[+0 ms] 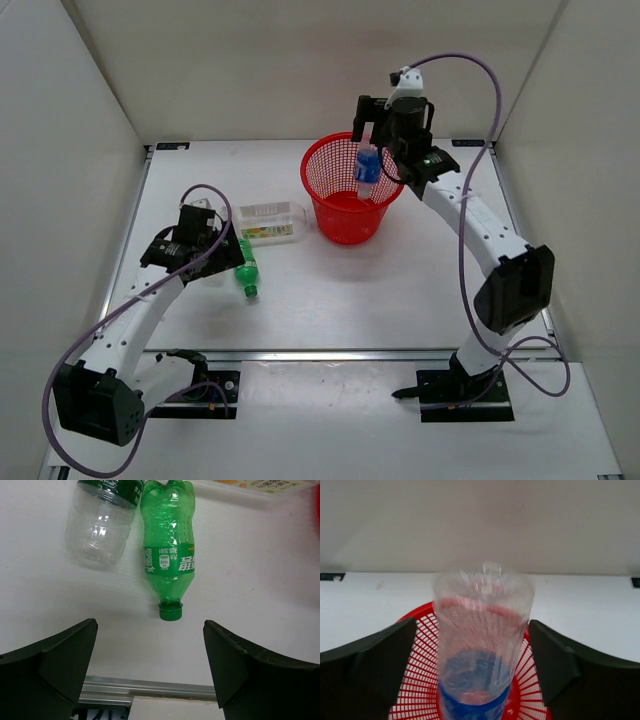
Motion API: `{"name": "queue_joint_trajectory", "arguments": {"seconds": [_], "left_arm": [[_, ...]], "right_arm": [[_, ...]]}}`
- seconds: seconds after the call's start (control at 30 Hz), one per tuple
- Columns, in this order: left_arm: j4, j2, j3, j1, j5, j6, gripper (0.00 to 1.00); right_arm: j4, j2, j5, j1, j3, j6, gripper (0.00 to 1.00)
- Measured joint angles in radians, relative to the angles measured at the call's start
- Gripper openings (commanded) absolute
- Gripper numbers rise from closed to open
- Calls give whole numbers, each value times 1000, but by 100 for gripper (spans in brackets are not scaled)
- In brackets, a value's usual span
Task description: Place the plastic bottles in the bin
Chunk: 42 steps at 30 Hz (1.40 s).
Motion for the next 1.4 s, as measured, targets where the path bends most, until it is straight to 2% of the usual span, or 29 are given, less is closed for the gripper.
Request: {"name": "queue_joint_trajectory", "arguments": {"seconds": [0.13,0.3,0.4,0.8,1.07,1.2,1.27,1.3,1.33,1.4], "left_arm": [[24,27,-6,-9,-14,-11,99],[67,55,-51,-8,-16,-29,99],[94,109,-61,-34,-23,-45,99],[221,276,-85,-79,-48,-93,99],[268,380,-94,-98,-63,-104,98],[305,422,-93,-99,-69,-103,85],[311,459,-83,-107,-77,-101,70],[309,476,-75,-112,-79,-97,66],[301,492,-57,-118,-84,-92,57],[296,509,-28,-124,-87,-86,48]], "right_arm": [[-15,88,-44,5,27,-38,99],[-14,43,-109,2,26,-40,100],[-5,-35,-141,-2,-7,-38,99],[-57,-483,-162,-85,-387,13,99],[-126,-550,-181,-144,-480,53,100],[-144,-597,-187,-170,-542,72,99],[-163,-627,-187,-185,-578,81,99],[-175,-640,-192,-195,-593,84,99],[-190,-650,-198,-206,-604,85,99],[-219,-661,-209,-234,-612,86,99]]}}
